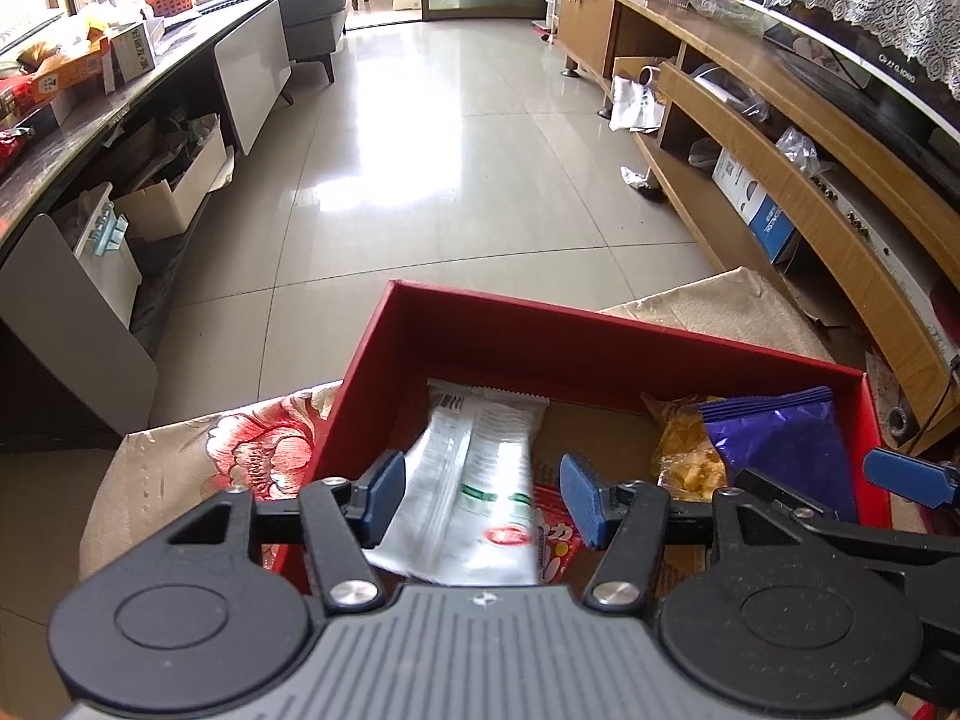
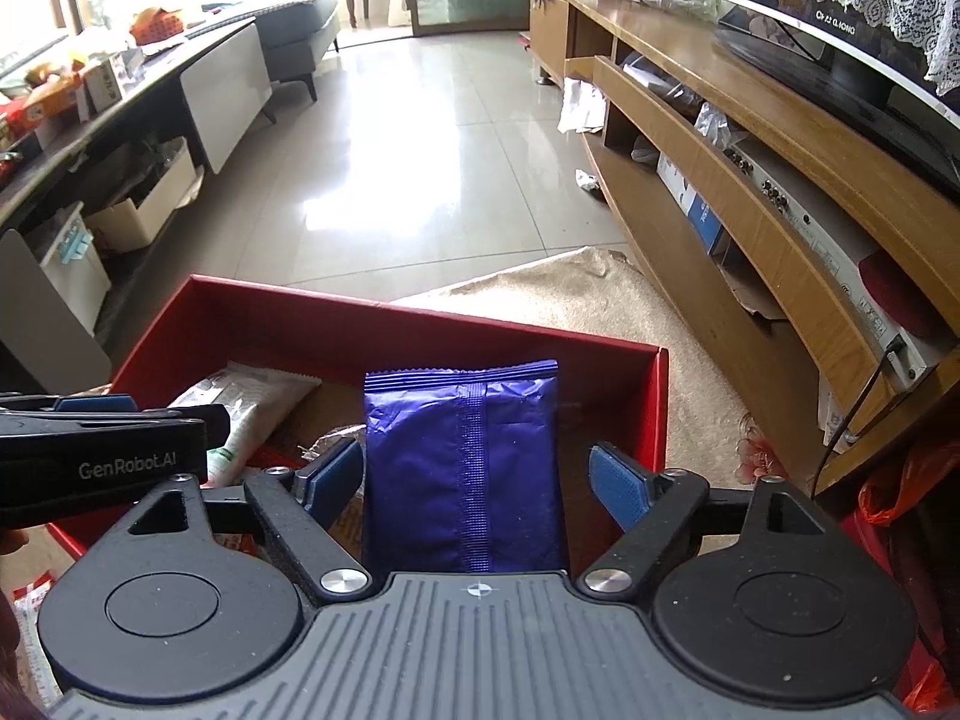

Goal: Organize snacks
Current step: 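Lower and release the silver foil bag with left tool while right tool releases the blue bar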

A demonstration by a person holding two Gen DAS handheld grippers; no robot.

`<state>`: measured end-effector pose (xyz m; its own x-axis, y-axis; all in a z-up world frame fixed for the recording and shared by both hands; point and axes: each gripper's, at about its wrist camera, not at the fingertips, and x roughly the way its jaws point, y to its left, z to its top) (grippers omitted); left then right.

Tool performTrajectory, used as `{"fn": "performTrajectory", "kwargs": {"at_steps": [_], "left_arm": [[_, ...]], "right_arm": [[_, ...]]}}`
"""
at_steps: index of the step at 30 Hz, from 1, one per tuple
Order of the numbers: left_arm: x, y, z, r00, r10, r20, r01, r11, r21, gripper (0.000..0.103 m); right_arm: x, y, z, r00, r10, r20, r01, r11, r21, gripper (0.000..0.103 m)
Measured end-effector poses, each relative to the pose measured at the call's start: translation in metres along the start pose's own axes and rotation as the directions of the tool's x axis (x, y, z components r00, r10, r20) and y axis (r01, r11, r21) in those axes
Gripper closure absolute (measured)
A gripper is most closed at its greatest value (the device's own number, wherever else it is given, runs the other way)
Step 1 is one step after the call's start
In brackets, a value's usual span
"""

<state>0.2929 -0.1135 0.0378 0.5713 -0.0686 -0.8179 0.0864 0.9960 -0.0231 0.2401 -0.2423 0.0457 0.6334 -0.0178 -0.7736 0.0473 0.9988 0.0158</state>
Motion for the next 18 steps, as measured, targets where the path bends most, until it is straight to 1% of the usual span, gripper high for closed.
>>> {"fn": "performTrajectory", "kwargs": {"at_steps": [8,18], "left_arm": [[-0.017,0.006,-0.004,1.0,-0.008,0.009,0.008,1.0,-0.007,0.048],[-0.035,0.014,-0.018,1.0,-0.009,0.01,0.009,1.0,-0.002,0.046]], "right_arm": [[-0.016,0.001,0.0,1.0,0.018,0.015,-0.018,1.0,-0.002,0.016],[-0.033,0.01,-0.007,1.0,0.009,0.019,-0.008,0.999,-0.031,0.016]]}}
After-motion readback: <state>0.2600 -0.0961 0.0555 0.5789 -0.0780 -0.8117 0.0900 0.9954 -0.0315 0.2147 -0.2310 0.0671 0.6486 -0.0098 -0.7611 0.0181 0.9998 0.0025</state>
